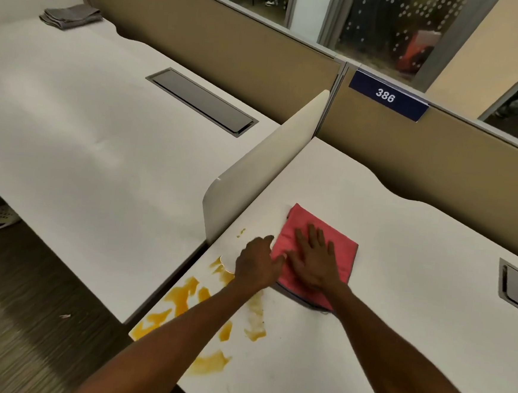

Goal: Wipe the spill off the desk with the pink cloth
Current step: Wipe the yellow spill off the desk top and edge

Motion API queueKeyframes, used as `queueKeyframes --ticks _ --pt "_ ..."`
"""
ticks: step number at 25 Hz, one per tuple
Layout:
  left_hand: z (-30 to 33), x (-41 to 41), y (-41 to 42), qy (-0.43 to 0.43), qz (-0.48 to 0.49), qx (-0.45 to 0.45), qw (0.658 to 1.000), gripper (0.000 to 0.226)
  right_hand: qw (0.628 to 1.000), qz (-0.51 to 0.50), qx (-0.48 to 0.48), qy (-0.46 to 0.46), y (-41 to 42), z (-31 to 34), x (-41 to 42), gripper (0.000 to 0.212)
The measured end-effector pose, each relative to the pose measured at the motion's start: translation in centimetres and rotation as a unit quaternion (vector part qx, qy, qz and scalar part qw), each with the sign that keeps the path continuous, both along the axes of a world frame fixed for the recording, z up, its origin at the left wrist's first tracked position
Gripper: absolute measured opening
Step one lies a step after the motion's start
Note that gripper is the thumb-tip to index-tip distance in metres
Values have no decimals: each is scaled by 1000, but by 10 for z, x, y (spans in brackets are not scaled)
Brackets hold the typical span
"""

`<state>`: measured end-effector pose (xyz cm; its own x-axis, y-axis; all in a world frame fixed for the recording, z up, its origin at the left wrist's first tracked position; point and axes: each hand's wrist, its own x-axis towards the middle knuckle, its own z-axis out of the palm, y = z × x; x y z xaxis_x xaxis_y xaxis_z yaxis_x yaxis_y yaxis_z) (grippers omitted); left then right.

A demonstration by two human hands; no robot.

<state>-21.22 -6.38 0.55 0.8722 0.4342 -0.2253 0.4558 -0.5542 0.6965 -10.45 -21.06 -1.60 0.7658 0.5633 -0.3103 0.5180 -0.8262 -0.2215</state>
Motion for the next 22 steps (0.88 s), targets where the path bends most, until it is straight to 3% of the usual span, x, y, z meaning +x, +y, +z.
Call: queueKeyframes --ticks 3,5,12,17,20,22 --pt "6 16 26 -29 45 -23 998 35 999 -36 10 -21 10 -15 -25 79" --pt "8 21 40 -52 62 -35 996 26 998 -51 18 -22 11 -15 -23 69" --pt "-4 1 62 -75 84 -56 992 25 976 -116 168 74 5 3 6 44" --pt "-4 -13 65 -95 101 -72 988 22 1000 0 8 6 -8 -6 -21 71" --pt "-7 -29 64 -142 70 -29 987 24 999 3 -11 -31 -4 -13 -43 77" --pt "-10 -42 62 -163 28 5 986 26 999 -5 7 -31 -2 -13 -48 67"
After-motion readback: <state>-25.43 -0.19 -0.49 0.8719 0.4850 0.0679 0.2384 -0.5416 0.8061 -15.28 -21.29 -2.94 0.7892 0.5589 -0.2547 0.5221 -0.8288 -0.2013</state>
